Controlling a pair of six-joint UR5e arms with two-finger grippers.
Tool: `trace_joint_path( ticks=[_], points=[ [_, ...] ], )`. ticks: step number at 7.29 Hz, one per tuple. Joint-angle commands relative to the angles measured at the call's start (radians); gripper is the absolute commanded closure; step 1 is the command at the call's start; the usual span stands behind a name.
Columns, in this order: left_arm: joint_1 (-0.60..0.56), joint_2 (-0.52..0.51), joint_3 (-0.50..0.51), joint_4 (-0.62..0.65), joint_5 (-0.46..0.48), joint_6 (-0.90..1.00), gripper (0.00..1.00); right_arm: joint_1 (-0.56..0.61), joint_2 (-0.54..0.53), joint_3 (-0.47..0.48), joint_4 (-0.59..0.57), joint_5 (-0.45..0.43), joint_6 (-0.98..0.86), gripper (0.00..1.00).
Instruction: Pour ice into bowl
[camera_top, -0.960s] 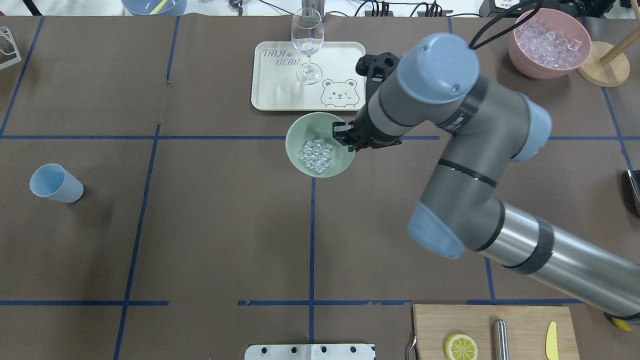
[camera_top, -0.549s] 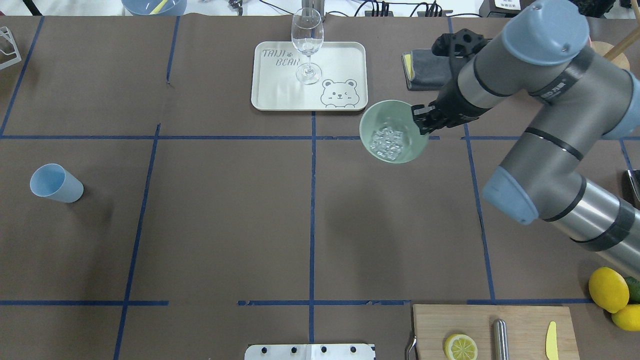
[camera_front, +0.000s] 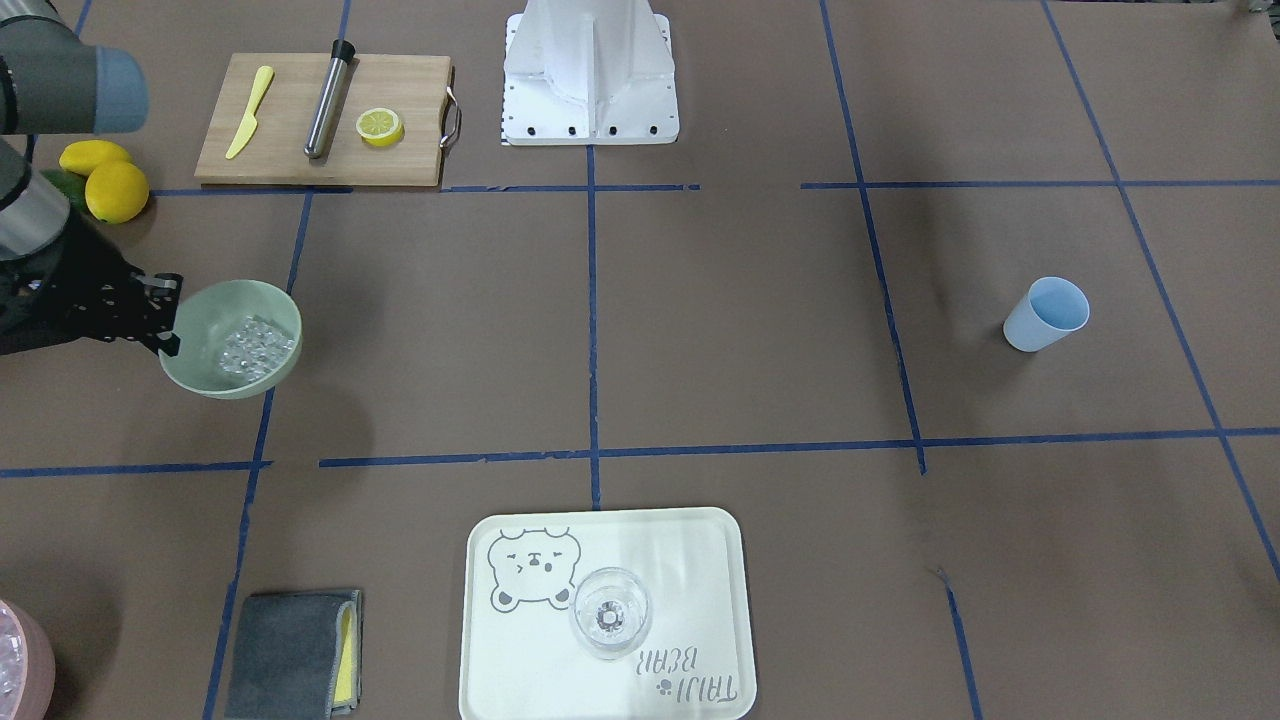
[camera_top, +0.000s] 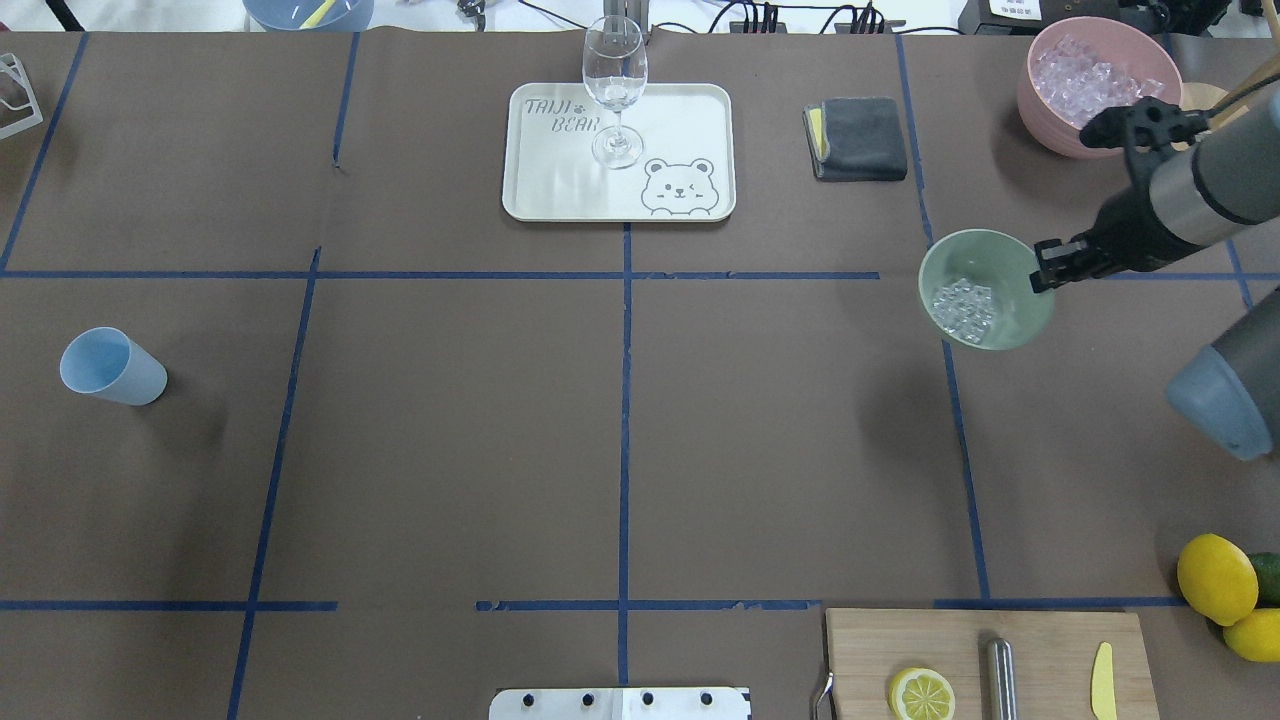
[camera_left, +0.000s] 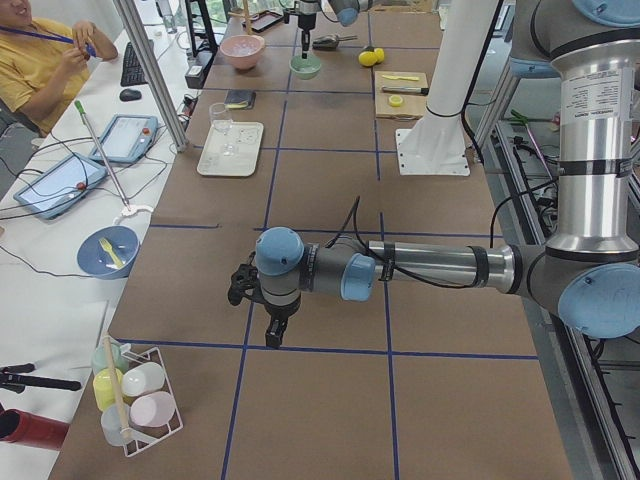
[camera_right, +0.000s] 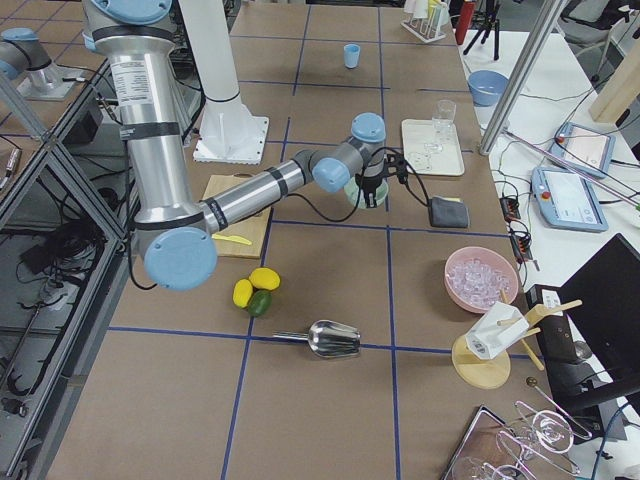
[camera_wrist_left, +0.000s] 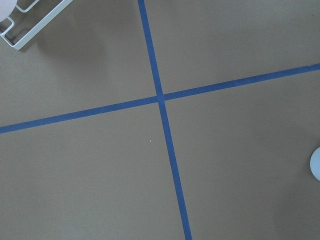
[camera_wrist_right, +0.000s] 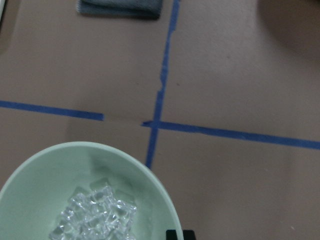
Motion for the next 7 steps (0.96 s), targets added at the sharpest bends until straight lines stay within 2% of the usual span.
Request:
trace_joint_path(
  ticks=[1, 4, 6, 7],
  points=[
    [0.000, 0.000, 0.000, -0.001, 0.000, 0.002, 0.00, 0.027, -0.137, -0.024, 0.114, 0.031, -0.002, 1.00],
    [0.000, 0.000, -0.002, -0.001, 0.000, 0.002, 0.00, 0.027, -0.140, -0.190, 0.318, 0.032, 0.020, 1.00],
    [0.000, -0.002, 0.000, -0.003, 0.000, 0.002, 0.00, 0.025, -0.135, -0.243, 0.393, 0.032, 0.025, 1.00],
    [0.000, -0.002, -0.002, -0.003, 0.000, -0.001, 0.00, 0.025, -0.132, -0.254, 0.395, 0.032, 0.023, 1.00]
  ],
)
